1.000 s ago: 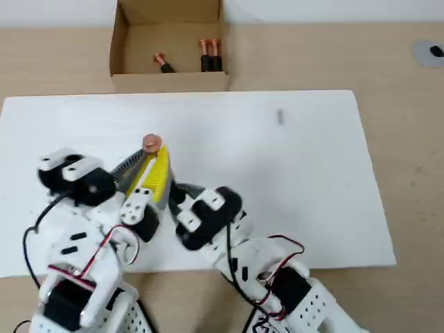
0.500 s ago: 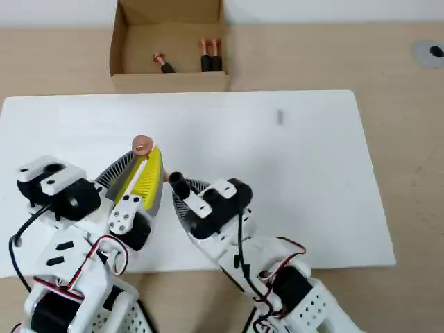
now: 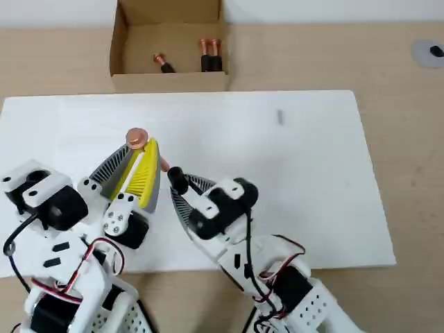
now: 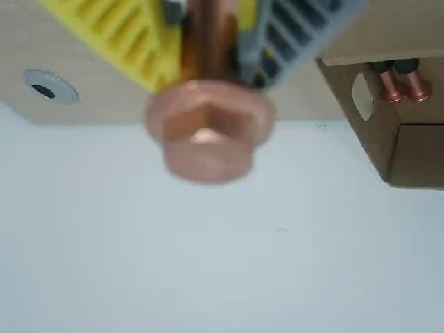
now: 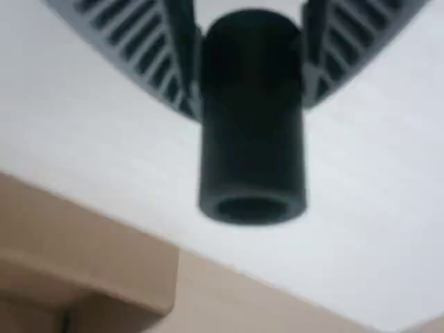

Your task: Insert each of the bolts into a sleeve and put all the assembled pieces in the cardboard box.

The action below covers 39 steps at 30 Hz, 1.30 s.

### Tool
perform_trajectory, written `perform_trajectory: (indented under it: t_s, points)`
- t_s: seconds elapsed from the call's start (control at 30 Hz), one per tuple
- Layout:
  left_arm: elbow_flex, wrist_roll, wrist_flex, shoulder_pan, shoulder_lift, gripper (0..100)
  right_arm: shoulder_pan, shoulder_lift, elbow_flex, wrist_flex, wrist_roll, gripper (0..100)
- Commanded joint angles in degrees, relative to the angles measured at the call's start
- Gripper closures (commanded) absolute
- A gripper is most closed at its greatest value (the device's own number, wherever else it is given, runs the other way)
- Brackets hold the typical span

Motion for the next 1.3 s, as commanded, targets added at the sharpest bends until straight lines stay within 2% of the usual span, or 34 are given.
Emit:
perform_trajectory:
  t_s: [0.0,0.17,0.4,0.63,0.9,1.27]
  points:
    - [-1.58,-0.18,-1.58,-0.09,-0.22,99,1.01,-4.88,-0.04,-3.43,2.29,98.8]
    - [-1.49,-0.79,-1.58,1.93,-0.22,99,0.84,-4.88,-0.04,-5.71,5.54,98.8]
    - [-1.49,-4.4,-1.58,5.8,-0.13,99,0.84,-5.23,-0.04,-5.89,5.71,98.8]
    - [0.88,-8.79,-1.58,5.45,-0.31,99,1.01,-5.32,-0.04,-8.09,5.63,98.8]
    - [1.85,-9.05,-1.85,5.45,-0.31,99,1.01,-5.32,-0.04,-9.05,5.45,98.8]
    - [7.38,-9.05,-15.82,-0.53,-0.31,99,1.01,-5.32,-0.04,-9.14,5.45,98.8]
